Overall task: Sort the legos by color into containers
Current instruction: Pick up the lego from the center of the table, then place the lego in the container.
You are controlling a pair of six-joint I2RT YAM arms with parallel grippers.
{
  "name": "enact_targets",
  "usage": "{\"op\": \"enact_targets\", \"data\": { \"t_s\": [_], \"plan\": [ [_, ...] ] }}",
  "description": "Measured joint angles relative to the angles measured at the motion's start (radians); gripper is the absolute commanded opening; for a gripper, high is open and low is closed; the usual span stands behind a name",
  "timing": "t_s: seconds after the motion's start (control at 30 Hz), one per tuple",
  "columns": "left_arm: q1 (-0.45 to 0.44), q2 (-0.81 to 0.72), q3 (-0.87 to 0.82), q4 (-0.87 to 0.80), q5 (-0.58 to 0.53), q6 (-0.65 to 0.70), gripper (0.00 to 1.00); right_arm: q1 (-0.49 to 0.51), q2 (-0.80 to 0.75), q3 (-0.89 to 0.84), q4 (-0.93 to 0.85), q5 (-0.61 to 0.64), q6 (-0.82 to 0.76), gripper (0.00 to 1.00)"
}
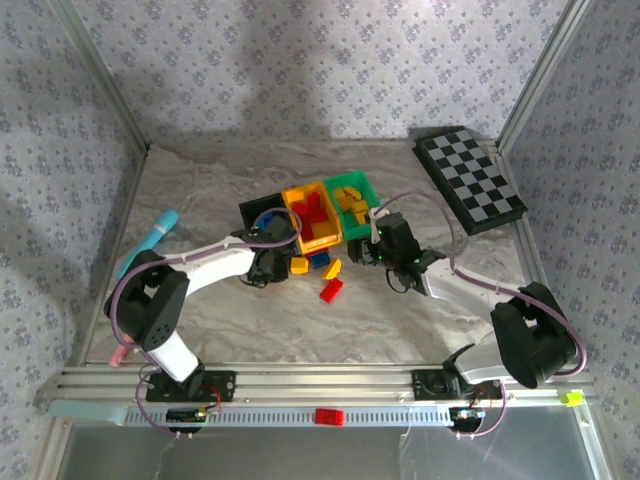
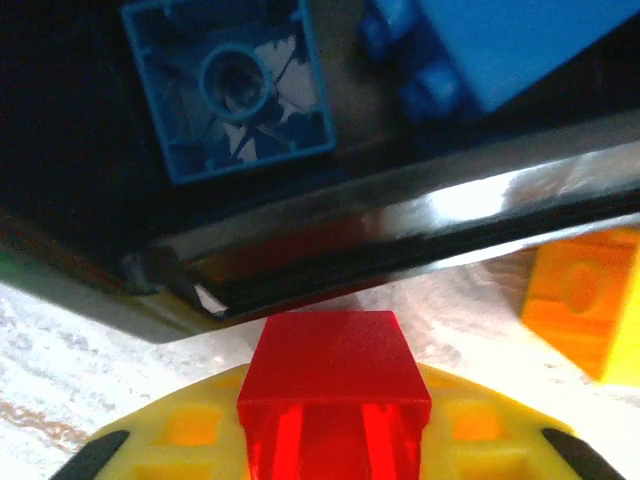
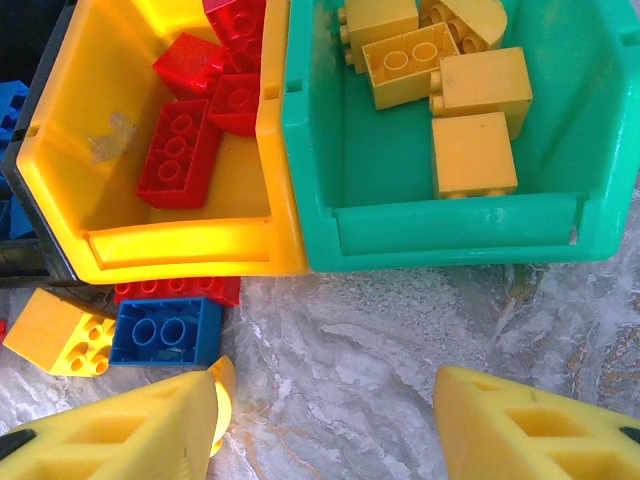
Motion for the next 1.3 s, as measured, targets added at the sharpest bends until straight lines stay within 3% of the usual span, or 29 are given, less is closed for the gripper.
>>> {"op": "enact_targets", "data": {
  "t_s": [0.33, 0.47, 0.63, 0.73, 0.87, 0.97, 1.17, 1.3],
  "plan": [
    [-0.011, -0.020, 0.115, -0.059, -0.008, 0.040, 0.12, 0.000, 0.000, 0.000, 0.000, 0.000, 0.000, 0.61],
    [-0.013, -0.002, 0.270, -0.079, -0.023, 0.089, 0.13, 0.000, 0.000, 0.000, 0.000, 0.000, 0.000, 0.61],
    [-0.012, 0.135, 0.523, -0.096, -0.046, 0.167, 0.16, 0.002, 0.000, 0.000, -0.002, -0.001, 0.000, 0.61],
    [-0.006, 0.250, 0.664, -0.125, -0.061, 0.210, 0.25, 0.011, -0.002, 0.000, -0.013, -0.001, 0.000, 0.61],
    [0.002, 0.375, 0.790, -0.164, -0.074, 0.256, 0.57, 0.051, -0.018, -0.004, -0.048, 0.000, 0.005, 0.62],
    [0.007, 0.428, 0.843, -0.193, -0.083, 0.285, 0.71, 0.103, -0.047, -0.023, -0.087, 0.000, 0.026, 0.66],
    [0.012, 0.421, 0.831, -0.192, -0.083, 0.302, 0.74, 0.211, -0.072, -0.050, -0.153, -0.010, 0.121, 0.73],
    [0.012, 0.346, 0.721, -0.158, -0.082, 0.301, 0.74, 0.260, -0.056, -0.058, -0.159, -0.029, 0.220, 0.73]
  ]
}}
